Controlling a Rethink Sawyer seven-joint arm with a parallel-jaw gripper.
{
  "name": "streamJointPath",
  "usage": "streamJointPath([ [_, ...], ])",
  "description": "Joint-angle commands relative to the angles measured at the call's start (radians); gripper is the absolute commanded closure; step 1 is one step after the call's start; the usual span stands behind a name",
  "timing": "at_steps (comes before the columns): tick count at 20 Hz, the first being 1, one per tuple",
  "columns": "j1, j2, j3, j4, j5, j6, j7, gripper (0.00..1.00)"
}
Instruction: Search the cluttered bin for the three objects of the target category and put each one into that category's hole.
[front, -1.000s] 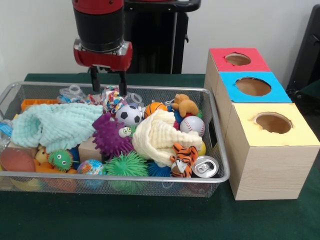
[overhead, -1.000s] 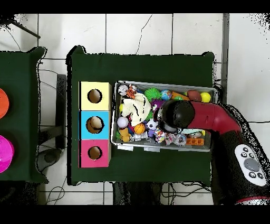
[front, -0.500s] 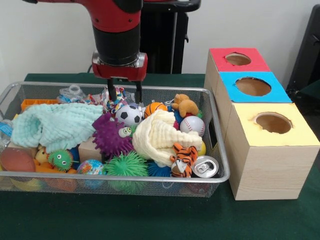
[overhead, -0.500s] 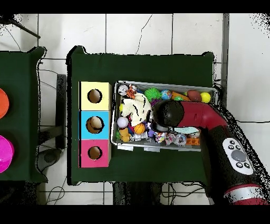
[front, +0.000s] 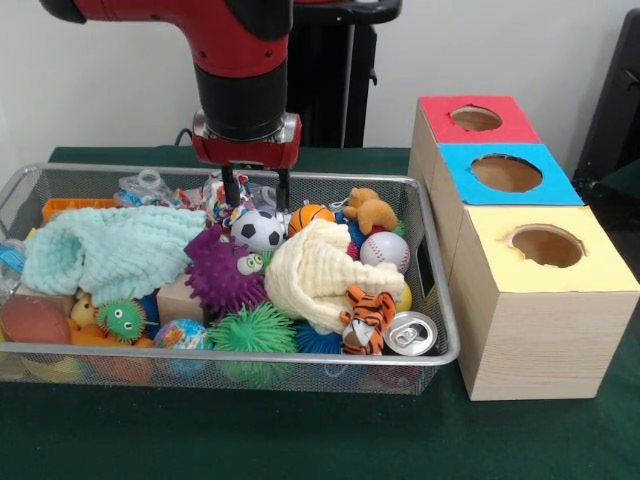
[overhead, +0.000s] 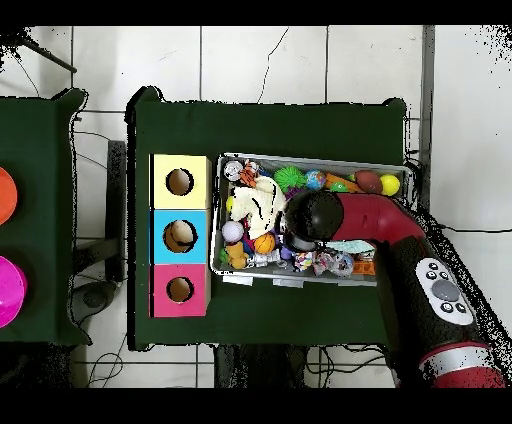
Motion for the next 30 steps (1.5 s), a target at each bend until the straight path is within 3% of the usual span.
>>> streamJointPath([
  [1,0.033,-0.003,0.045,-0.031,-0.051,0.081,-0.147,0.00],
  [24,0.061,0.039,0.042,-0.077,-0.028,0.107,-0.138,0.00],
  [30,0.048,-0.030,0.026,0.051,-0.029,0.019,-0.088,0.00],
])
